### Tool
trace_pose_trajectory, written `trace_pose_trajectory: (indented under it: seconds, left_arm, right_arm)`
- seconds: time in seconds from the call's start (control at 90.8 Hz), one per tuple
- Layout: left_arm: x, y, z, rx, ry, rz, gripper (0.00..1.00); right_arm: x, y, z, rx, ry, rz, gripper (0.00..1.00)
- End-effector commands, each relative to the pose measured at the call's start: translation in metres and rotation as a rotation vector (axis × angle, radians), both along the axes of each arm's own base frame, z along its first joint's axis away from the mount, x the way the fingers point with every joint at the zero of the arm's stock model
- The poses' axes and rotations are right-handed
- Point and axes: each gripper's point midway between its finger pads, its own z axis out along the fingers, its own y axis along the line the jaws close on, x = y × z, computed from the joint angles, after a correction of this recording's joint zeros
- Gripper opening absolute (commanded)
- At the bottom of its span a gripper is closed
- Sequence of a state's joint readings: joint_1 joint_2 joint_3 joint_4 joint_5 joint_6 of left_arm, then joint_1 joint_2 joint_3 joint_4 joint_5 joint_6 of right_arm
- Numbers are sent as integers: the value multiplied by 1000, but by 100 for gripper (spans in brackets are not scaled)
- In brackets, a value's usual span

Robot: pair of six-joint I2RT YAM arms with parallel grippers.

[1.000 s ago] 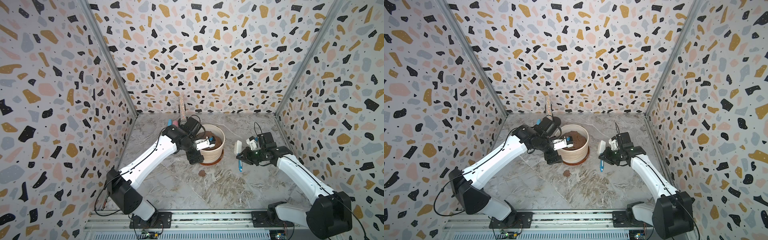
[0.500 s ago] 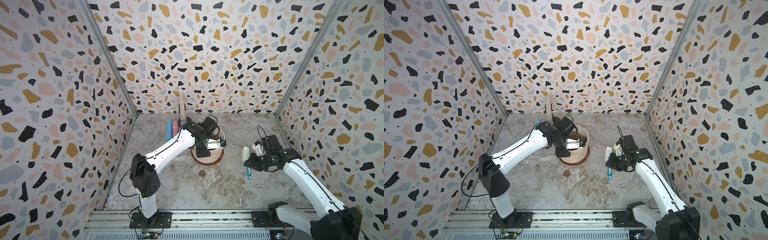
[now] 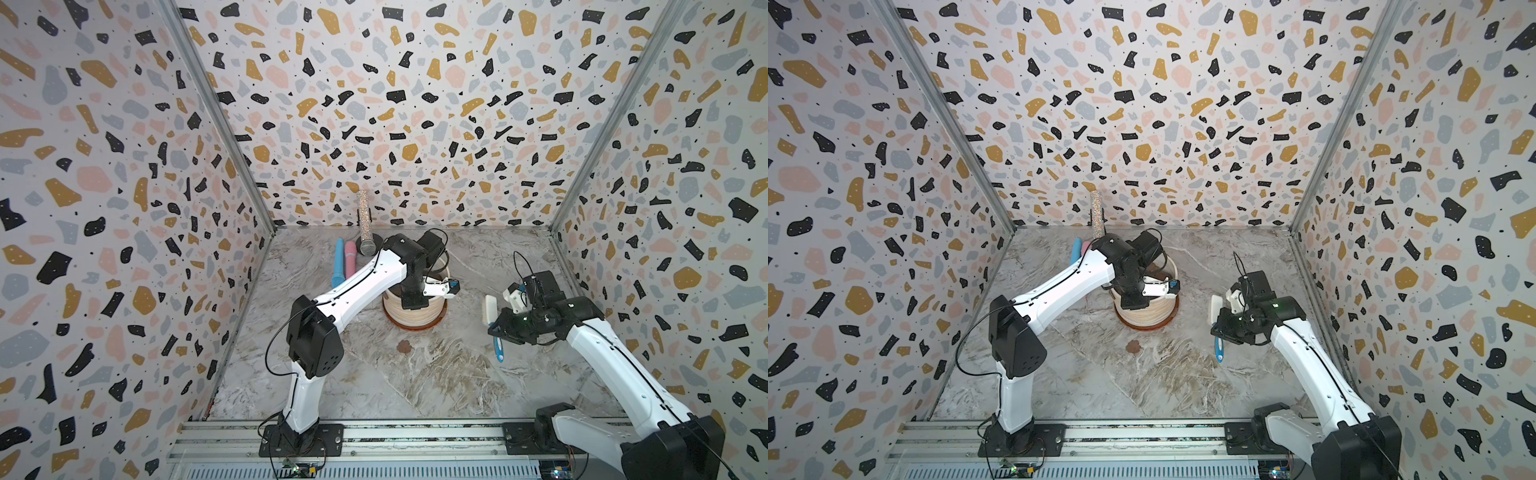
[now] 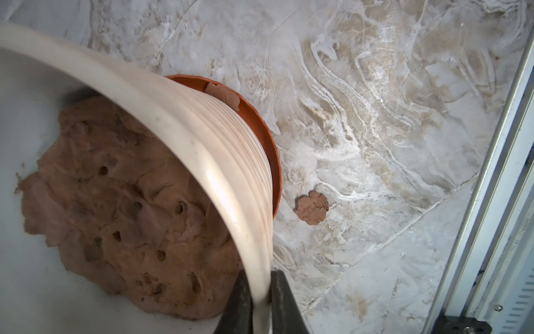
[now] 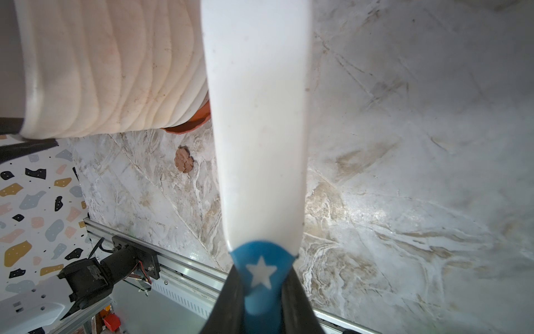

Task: Scrub the dried mud off the ceramic pot
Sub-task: Rotate the pot on the tray.

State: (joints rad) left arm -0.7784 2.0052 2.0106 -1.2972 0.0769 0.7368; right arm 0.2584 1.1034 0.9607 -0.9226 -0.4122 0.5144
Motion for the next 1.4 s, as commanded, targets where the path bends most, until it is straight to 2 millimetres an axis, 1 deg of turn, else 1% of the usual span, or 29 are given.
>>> trace_pose_trajectory:
  seconds: [0.0, 0.099, 0.242, 0.308, 0.374, 0.451, 0.573, 0.727, 0.804, 0.837, 0.892, 0.903, 0.925, 0.936, 1.002, 1.046, 1.112, 1.145, 1.189, 1.255, 1.31, 1.387]
  left_arm:
    - [3, -11, 12, -9, -43, 73, 11]
    - [12, -20, 18, -10, -129, 153, 11]
    - [15, -37, 29, -45, -201, 236, 11]
    - [15, -46, 31, -72, -207, 291, 8]
    - [17, -55, 32, -97, -213, 361, 1]
    - [21, -64, 33, -127, -212, 460, 0]
    - [23, -79, 35, -191, -164, 579, 0]
    - [45, -90, 39, -254, -196, 760, 0]
    - [54, -97, 38, -292, -184, 834, 0]
    - [56, -101, 38, -308, -174, 865, 4]
    - [61, -106, 35, -338, -151, 916, 7]
    - [63, -109, 37, -356, -149, 925, 7]
    - [66, -110, 33, -360, -138, 948, 7]
    - [68, -112, 36, -379, -137, 958, 7]
    - [79, -118, 34, -422, -124, 1009, 5]
    - [87, -121, 35, -448, -127, 1032, 5]
    - [94, -127, 39, -485, -117, 1035, 11]
    - [95, -130, 43, -506, -98, 1027, 17]
    - [94, -133, 48, -529, -63, 1010, 27]
    - [92, -132, 62, -568, -5, 973, 34]
    - [91, -126, 76, -595, 28, 952, 38]
    - [91, -108, 98, -631, 60, 934, 44]
  right_arm:
    - [7, -5, 21, -26, -70, -18, 0]
    - [13, -15, 24, -74, -100, -55, 0]
    - [15, -20, 26, -100, -121, -63, 0]
    - [14, -25, 27, -124, -131, -71, 0]
    - [14, -31, 26, -159, -142, -83, 0]
    - [13, -39, 27, -197, -159, -99, 0]
    - [12, -49, 30, -239, -181, -130, 0]
    - [8, -56, 31, -268, -192, -140, 0]
    - [4, -52, 30, -262, -211, -81, 0]
    - [1, -51, 28, -261, -224, -46, 0]
    - [-4, -48, 25, -263, -259, 33, 0]
    - [-6, -47, 24, -263, -268, 50, 0]
    - [-8, -46, 23, -267, -287, 86, 0]
    - [-9, -46, 22, -269, -296, 100, 0]
    - [-13, -51, 22, -282, -342, 90, 0]
    - [-13, -43, 24, -243, -395, 121, 0]
    - [-10, -35, 26, -212, -476, 166, 0]
    - [-9, -33, 22, -213, -500, 186, 0]
    - [-6, -24, 19, -185, -544, 244, 0]
    - [-1, -8, 14, -136, -612, 311, 0]
    - [7, 5, 13, -138, -702, 372, 0]
    - [22, 19, 14, -214, -866, 433, 0]
